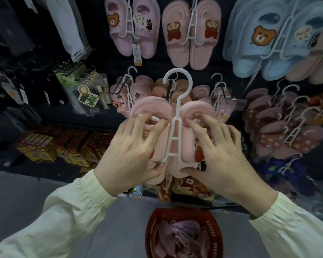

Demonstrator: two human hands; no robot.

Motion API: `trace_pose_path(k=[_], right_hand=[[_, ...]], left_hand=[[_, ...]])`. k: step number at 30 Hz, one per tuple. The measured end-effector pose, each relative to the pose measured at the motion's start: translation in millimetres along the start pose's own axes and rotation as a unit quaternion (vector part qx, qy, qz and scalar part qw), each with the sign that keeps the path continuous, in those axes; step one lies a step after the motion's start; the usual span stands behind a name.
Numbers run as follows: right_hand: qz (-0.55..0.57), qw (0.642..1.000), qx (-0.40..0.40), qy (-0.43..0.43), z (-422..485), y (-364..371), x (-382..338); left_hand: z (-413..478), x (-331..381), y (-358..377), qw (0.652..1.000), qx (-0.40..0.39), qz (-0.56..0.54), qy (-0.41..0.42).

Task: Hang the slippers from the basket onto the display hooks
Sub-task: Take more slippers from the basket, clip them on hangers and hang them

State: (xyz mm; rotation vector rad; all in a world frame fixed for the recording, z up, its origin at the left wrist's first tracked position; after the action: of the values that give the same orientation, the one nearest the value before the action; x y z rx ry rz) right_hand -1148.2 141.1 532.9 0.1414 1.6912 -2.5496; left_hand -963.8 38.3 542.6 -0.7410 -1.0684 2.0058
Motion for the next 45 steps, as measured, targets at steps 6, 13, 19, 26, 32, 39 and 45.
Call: trace_pose_path(k=[6,13,19,26,32,39,45], right_hand=[[-0.083,0.996,0.029,0.018,6.1,4.8,10.2],[-0.1,0.994,0.044,0.022,24.9,-10.3,28.7],[-0.133,0.988,0.082,0.011,48.8,-38.2,57.0],[-0.153,0.982,0.111,-0.003,81.4,-64.3,78.3],[-0.166,0.975,0.142,-0.025,109.8,-78.4,91.0],[-0.188,0.969,0.157,-0.028,153.8,-81.3,104.9],[-0.178,0.974,0.138,-0.018,188.6,-69.7,116.0]], left_hand=[[20.8,0.4,11.0,1.0,0.003,-0.028,0.013],[59.5,-3.9,18.7,0.999,0.002,-0.022,0.026],[104.5,-3.1,11.0,0.998,0.039,0.025,0.039],[147.0,-11.6,-2.7,0.997,0.058,0.051,0.025],[173.7,-23.7,-13.3,0.989,0.114,0.093,0.032],[206.8,-43.7,-9.3,0.979,0.157,0.13,0.027],[232.9,-59.7,16.6,0.979,0.155,0.133,0.009]])
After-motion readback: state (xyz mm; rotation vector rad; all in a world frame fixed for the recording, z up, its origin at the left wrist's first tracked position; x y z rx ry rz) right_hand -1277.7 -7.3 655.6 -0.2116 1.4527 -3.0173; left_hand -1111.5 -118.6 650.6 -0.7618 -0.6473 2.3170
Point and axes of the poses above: each hand's wrist, its own z-axis towards the middle knuckle, its own y-axis out of the palm, x = y × z, the point moved 2 cm from there along z, towards the middle knuckle, and after that the axes turned 3 degrees about z, right-handed, at the moved point
